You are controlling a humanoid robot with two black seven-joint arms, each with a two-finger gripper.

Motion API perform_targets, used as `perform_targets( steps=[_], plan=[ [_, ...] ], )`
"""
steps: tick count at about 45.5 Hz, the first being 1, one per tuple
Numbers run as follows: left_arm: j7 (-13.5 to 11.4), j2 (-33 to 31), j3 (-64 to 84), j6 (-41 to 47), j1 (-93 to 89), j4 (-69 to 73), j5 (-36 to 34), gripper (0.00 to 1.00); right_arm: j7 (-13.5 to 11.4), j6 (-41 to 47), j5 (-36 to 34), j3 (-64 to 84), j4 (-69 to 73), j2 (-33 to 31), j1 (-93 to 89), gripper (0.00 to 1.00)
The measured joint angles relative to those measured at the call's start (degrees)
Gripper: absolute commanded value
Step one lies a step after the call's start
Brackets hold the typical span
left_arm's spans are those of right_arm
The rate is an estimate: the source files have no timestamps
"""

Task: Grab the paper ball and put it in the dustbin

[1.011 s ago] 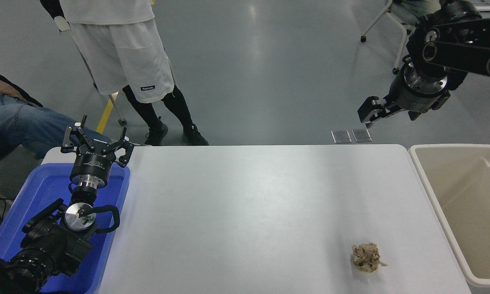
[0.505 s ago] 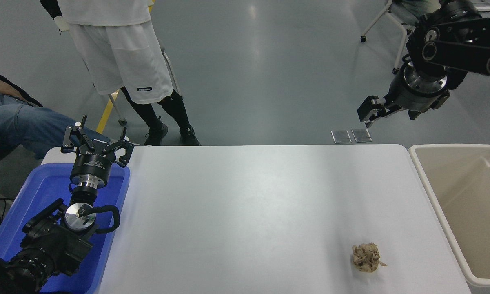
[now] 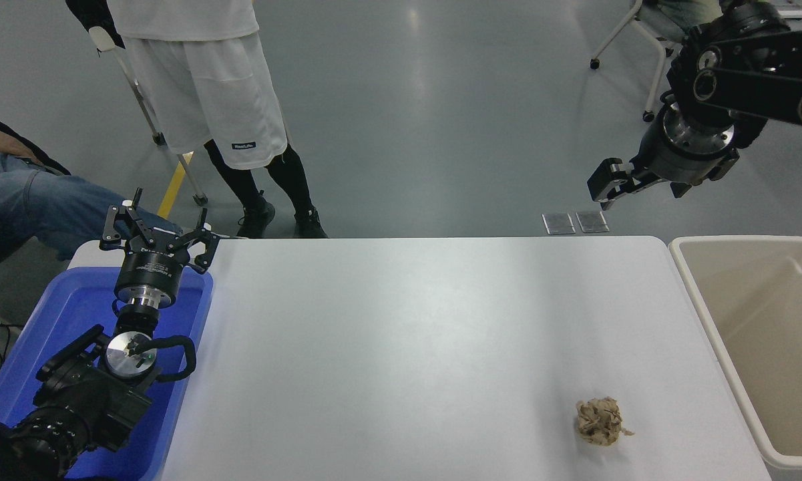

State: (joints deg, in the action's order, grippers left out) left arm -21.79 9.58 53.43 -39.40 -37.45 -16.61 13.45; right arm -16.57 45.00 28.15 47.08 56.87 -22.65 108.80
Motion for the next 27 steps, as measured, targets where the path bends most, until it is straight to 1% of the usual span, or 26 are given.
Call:
perform_targets(
  steps=[15, 27],
  plan=[
    [0.0, 0.0, 0.0, 0.0, 0.0, 0.0, 0.0, 0.99, 0.1, 0.0, -1.5, 0.6, 0.5, -0.1, -0.6, 1.00],
    [0.0, 0.0, 0.0, 0.0, 0.0, 0.0, 0.0, 0.99, 0.1, 0.0, -7.6, 0.7, 0.6, -1.8, -4.3, 1.00]
  ],
)
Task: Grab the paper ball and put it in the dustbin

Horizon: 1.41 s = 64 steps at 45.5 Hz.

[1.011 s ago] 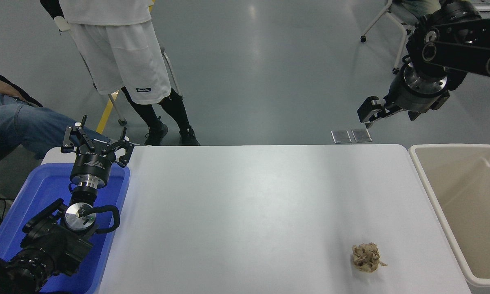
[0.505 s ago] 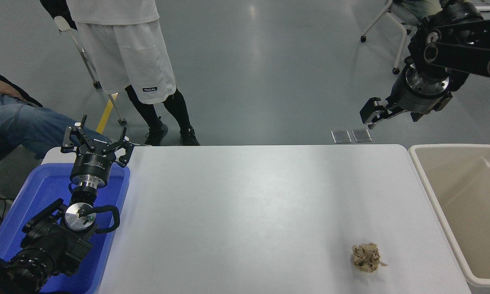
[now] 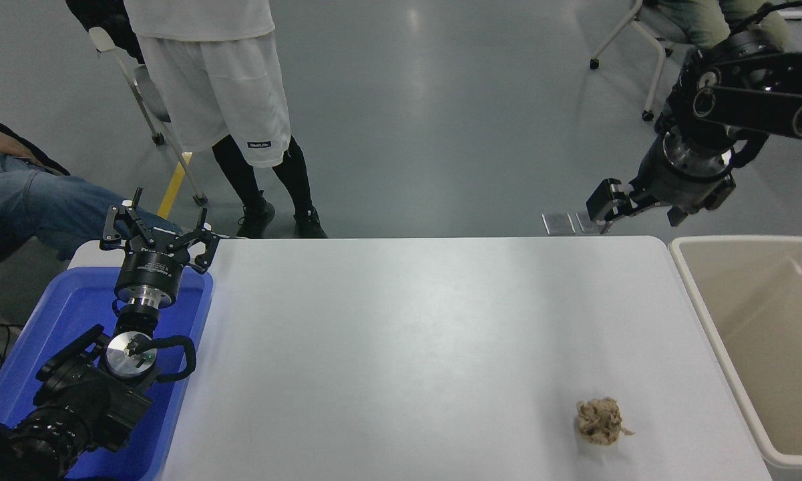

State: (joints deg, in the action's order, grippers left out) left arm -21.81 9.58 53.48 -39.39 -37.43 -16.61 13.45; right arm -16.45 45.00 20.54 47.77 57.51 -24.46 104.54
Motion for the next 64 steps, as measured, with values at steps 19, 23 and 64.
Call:
perform_targets(
  steps=[19, 23, 64],
  plan=[
    [0.0, 0.0, 0.0, 0.0, 0.0, 0.0, 0.0, 0.99, 0.3, 0.0, -9.1, 3.2, 0.3, -1.2, -2.0, 1.00],
    [0.0, 0.0, 0.0, 0.0, 0.0, 0.0, 0.0, 0.99, 0.1, 0.0, -8.8, 3.9, 0.4, -1.3, -2.3, 1.00],
    [0.0, 0.0, 0.1, 0.0, 0.0, 0.0, 0.0, 0.99, -0.4, 0.0, 5.7, -7.9, -0.3, -0.6, -24.3, 1.00]
  ],
)
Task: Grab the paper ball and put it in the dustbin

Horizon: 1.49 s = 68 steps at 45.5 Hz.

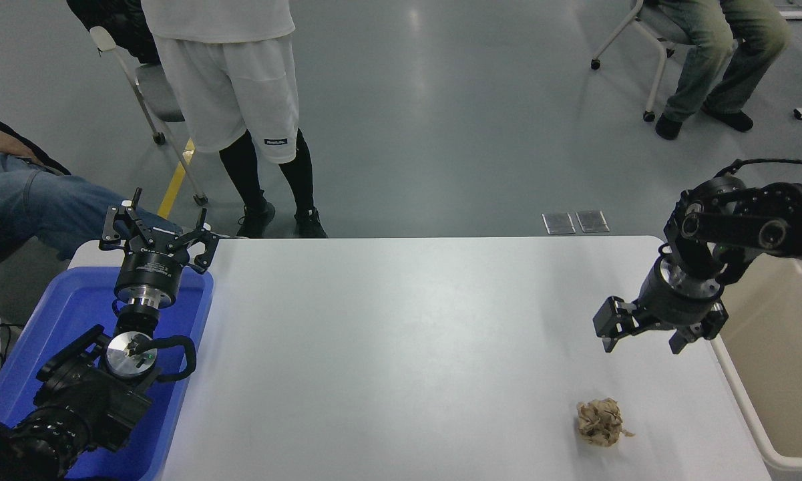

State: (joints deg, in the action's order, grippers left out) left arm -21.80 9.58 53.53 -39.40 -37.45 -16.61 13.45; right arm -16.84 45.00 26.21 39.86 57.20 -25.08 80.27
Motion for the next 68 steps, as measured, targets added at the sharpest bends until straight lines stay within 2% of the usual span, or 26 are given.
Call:
perform_targets(
  steps=[40, 57, 68],
  plan=[
    [-0.1, 0.0, 0.0, 0.0, 0.0, 0.0, 0.1, 0.99, 0.0, -0.4, 2.1, -7.7, -0.1, 1.2, -11.1, 1.00],
    [-0.1, 0.0, 0.0, 0.0, 0.0, 0.0, 0.1, 0.99, 0.1, -13.5, 2.6, -7.9, -0.1, 0.8, -13.7, 1.00],
    [-0.1, 0.0, 0.0, 0.0, 0.0, 0.0, 0.1, 0.99, 0.2, -16.6, 2.7, -7.9, 0.0, 0.7, -14.2, 1.00]
  ],
)
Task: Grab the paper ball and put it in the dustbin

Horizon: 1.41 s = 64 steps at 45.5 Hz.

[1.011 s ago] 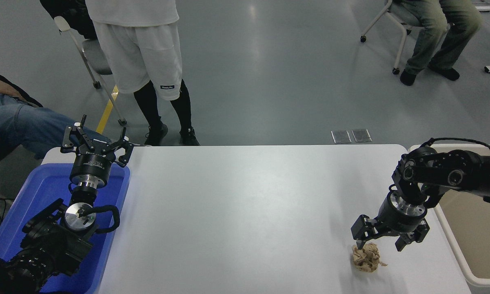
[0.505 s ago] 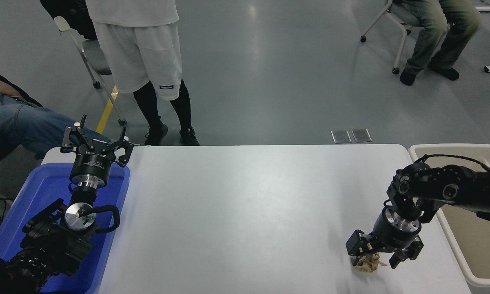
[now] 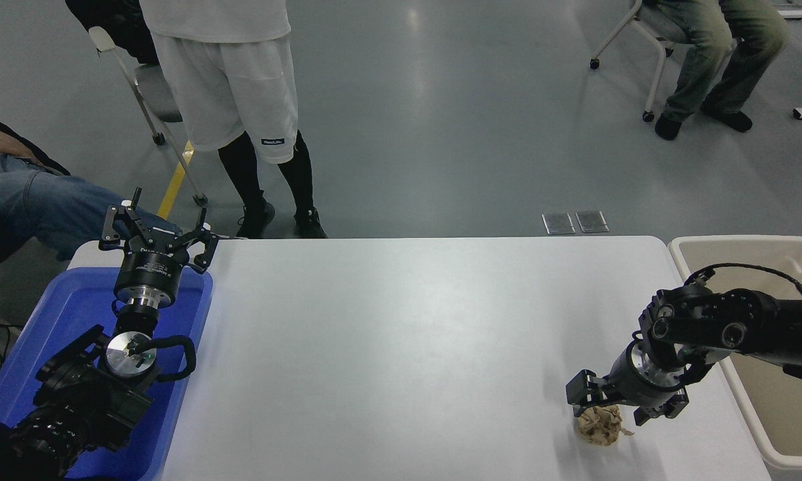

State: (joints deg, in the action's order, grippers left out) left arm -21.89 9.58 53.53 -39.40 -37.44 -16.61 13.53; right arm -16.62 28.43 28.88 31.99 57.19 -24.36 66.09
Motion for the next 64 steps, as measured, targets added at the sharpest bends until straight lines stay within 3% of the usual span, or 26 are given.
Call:
perform_targets(
  steps=[33, 38, 43, 52, 60, 64],
  plan=[
    [0.0, 0.0, 0.0, -0.1, 0.0, 0.0, -0.1, 0.99, 0.2, -2.2, -0.5, -0.1, 0.1, 0.3, -1.8, 0.98],
    [0.0, 0.0, 0.0, -0.1, 0.0, 0.0, -0.1, 0.99, 0.2, -2.5, -0.7, -0.1, 0.1, 0.4, -2.1, 0.87],
    [0.0, 0.0, 0.0, -0.1, 0.0, 0.0, 0.0, 0.99, 0.2, -3.0, -0.8, -0.1, 0.1, 0.5, -2.4, 0.65],
    [0.0, 0.0, 0.0, 0.0, 0.0, 0.0, 0.0, 0.99, 0.2, -3.6, -0.9, -0.1, 0.2, 0.5, -2.8, 0.35],
    [0.0, 0.0, 0.0, 0.0, 0.0, 0.0, 0.0, 0.99, 0.2, -3.7, -0.9, 0.0, 0.4, 0.6, -3.3, 0.00],
    [0.0, 0.0, 0.0, 0.0, 0.0, 0.0, 0.0, 0.99, 0.3, -3.8, -1.0, 0.0, 0.4, 0.7, -3.5, 0.00]
  ],
)
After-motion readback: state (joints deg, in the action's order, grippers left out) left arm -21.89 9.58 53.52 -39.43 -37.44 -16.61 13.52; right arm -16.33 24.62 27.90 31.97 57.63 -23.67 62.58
